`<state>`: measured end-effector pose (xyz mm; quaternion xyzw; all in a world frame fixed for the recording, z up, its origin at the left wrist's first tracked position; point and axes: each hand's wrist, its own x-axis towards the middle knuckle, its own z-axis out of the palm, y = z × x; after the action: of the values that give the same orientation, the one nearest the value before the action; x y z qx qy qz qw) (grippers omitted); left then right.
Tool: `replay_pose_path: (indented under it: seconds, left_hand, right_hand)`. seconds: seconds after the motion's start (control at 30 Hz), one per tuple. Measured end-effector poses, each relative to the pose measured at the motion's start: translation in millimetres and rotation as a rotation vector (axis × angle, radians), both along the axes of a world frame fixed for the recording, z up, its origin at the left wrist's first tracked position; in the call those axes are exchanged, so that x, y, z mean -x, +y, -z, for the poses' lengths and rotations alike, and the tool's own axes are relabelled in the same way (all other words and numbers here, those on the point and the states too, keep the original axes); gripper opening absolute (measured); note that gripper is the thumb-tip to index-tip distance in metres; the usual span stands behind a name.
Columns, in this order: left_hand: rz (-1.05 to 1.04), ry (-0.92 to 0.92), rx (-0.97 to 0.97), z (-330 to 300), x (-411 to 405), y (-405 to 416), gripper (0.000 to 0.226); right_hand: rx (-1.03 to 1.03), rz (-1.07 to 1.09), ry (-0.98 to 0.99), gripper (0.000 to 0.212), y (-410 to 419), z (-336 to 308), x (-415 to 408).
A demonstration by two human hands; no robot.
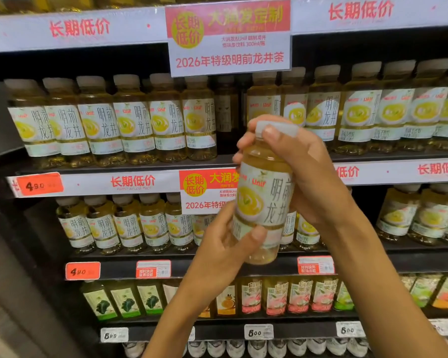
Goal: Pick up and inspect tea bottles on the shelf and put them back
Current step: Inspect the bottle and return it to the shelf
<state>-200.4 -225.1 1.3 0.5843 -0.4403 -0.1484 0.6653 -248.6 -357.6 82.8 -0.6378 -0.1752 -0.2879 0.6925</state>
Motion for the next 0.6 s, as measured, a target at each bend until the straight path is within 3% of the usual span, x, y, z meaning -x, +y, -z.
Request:
replay_pose_path:
  seconds: [0.07,0.13,0.23,0.33,0.4,0.5,0.6]
  left_hand:
    - [-0.088,-0.014,0.051,2.5,-0.9,-4.9,0.041]
    - [-0.099,0.004,0.085,1.9,0.9,-8.8,0.043]
    - [0.107,0.266,0.123,0.8,1.5,-11.2,0.061]
    - [0.349,0.498,0.14,-1.7,2.1,-13.7,0.062]
    - [0.326,0.495,0.126,4.0,1.3,-16.9,0.062]
    - [0.079,0.371,0.114,9.7,-2.4,-16.0,0.05]
    - [-0.064,0.182,0.028,8.8,-1.9,-16.0,0.062]
  right_hand:
    - [0.02,0.143,0.001,0.026,-1.2,-1.2,-0.5]
    - [0.034,0.19,0.058,0.036,-3.0,-4.2,-0.3]
    - [-0.027,0.05,0.121,0.044,-7.4,-10.0,-1.8]
    - [-0.132,-0.135,0.11,0.038,-6.1,-9.7,-6.1]
    - [-0.151,-0.132,0.097,0.035,-4.5,-7.9,-8.6]
    - [-0.116,0.015,0.052,0.03,-3.8,-5.8,-8.8]
    - [-0.03,0.221,0.054,0.028,-3.9,-4.1,-10.3]
